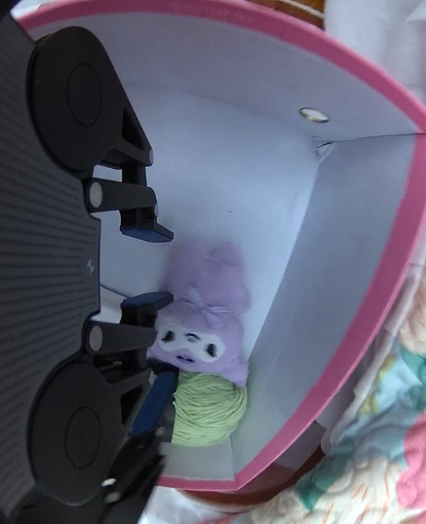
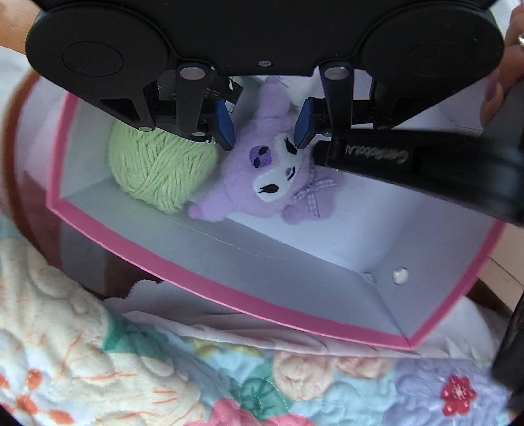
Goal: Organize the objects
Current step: 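Carry the plush toy into the pink box and open the right gripper, then withdraw the right gripper from the box toward the gold-capped bottle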
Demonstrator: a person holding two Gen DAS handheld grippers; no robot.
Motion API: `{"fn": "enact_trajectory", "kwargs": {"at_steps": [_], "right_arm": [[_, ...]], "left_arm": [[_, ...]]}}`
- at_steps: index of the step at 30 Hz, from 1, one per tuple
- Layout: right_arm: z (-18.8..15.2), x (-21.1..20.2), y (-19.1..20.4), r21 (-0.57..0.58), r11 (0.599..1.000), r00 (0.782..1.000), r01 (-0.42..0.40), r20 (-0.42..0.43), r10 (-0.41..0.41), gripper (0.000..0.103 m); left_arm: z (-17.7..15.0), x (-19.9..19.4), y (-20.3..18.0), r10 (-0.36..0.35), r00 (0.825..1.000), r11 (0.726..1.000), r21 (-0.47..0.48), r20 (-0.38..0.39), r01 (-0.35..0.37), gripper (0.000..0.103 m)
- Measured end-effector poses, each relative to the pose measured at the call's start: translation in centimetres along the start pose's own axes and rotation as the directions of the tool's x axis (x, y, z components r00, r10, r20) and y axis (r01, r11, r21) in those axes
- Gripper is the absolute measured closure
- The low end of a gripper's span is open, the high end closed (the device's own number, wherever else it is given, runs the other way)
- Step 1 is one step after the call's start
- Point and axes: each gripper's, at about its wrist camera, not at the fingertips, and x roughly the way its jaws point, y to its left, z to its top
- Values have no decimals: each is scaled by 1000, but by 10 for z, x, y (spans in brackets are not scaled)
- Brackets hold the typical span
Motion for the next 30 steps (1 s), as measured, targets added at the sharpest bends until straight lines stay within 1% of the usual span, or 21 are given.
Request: {"fn": "enact_trajectory", "kwargs": {"at_steps": [1,3,4,5,6,7,8,10,12,13,15,18,20,22,25,27,30], "right_arm": [[-4,-4,1,2,1000,1000,-11,8,11,58],[-14,-19,0,3,999,997,-52,62,52,58],[-19,-27,0,0,998,995,-62,78,62,61],[-24,-34,-1,-7,997,993,-74,94,75,77],[-29,-41,-4,-6,996,990,-86,108,86,84],[-34,-47,-7,-3,995,988,-97,119,97,84],[-38,-53,-10,3,995,986,-99,136,97,84],[-48,-62,-17,16,995,982,-96,162,92,84],[-56,-69,-24,47,993,979,-110,178,99,84],[-61,-73,-27,65,990,977,-123,183,110,84],[-69,-80,-33,107,985,975,-138,188,117,80],[-79,-94,-30,133,975,967,-177,206,147,80],[-86,-104,-24,139,969,961,-205,218,172,80],[-94,-115,-19,140,968,960,-209,219,176,80],[-103,-135,-9,130,968,959,-214,219,182,80],[-109,-151,-2,105,969,953,-224,231,195,80],[-120,-177,8,59,973,948,-223,245,203,80]], "left_arm": [[-1,3,0,15,1000,1000,-9,5,-15,72],[-4,4,-5,9,1000,1000,11,18,-9,73],[-5,5,-8,9,1000,1000,18,15,-10,73],[-6,6,-11,7,1000,1000,30,18,-7,75],[-8,7,-14,-8,1000,999,34,17,8,77],[-9,8,-16,-14,1000,999,31,17,13,77],[-12,9,-19,-5,1000,999,34,20,4,77],[-18,5,-25,18,999,997,73,39,-21,77],[-27,-5,-29,49,997,990,127,67,-57,68],[-32,-12,-31,52,995,985,160,79,-64,68],[-43,-29,-32,54,993,974,212,104,-76,67],[-61,-61,-31,47,988,958,273,147,-86,65],[-63,-83,-27,55,985,943,317,167,-106,64],[-66,-105,-27,65,983,927,355,172,-124,63],[-84,-138,-26,55,984,919,378,167,-116,62],[-94,-157,-27,70,983,912,389,170,-132,60],[-120,-186,-25,87,982,904,401,170,-149,57]]}}
